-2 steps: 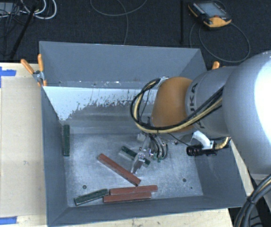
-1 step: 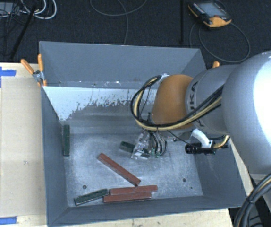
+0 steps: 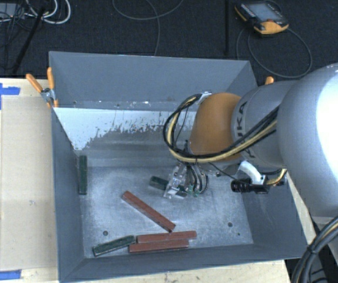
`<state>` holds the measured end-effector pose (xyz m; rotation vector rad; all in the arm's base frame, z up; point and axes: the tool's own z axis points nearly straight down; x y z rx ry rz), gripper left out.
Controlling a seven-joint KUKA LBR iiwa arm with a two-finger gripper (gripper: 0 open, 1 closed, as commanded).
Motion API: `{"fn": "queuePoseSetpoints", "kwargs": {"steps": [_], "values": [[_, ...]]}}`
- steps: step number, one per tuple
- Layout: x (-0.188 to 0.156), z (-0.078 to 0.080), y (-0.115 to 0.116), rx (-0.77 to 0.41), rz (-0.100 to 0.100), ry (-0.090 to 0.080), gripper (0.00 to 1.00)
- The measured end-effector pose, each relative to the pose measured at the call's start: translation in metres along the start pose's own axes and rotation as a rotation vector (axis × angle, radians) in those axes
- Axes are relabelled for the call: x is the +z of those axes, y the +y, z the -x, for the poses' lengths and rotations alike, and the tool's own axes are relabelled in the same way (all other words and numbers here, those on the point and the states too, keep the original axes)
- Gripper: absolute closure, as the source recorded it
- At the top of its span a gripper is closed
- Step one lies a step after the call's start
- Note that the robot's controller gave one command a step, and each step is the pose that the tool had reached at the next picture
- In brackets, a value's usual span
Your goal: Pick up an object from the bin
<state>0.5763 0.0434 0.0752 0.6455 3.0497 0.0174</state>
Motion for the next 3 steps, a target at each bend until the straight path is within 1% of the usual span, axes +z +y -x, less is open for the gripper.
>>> {"fn": "queuePoseSetpoints", "kwargs": {"steps": [1, 2, 3], "values": [[-0.004, -0.001, 0.0, 0.002, -0.005, 0.008, 1.0], [-0.017, -0.004, -0.003, -0.001, -0.014, 0.021, 1.0], [-0.029, -0.002, -0.002, 0.0, -0.014, 0.02, 1.0]]}}
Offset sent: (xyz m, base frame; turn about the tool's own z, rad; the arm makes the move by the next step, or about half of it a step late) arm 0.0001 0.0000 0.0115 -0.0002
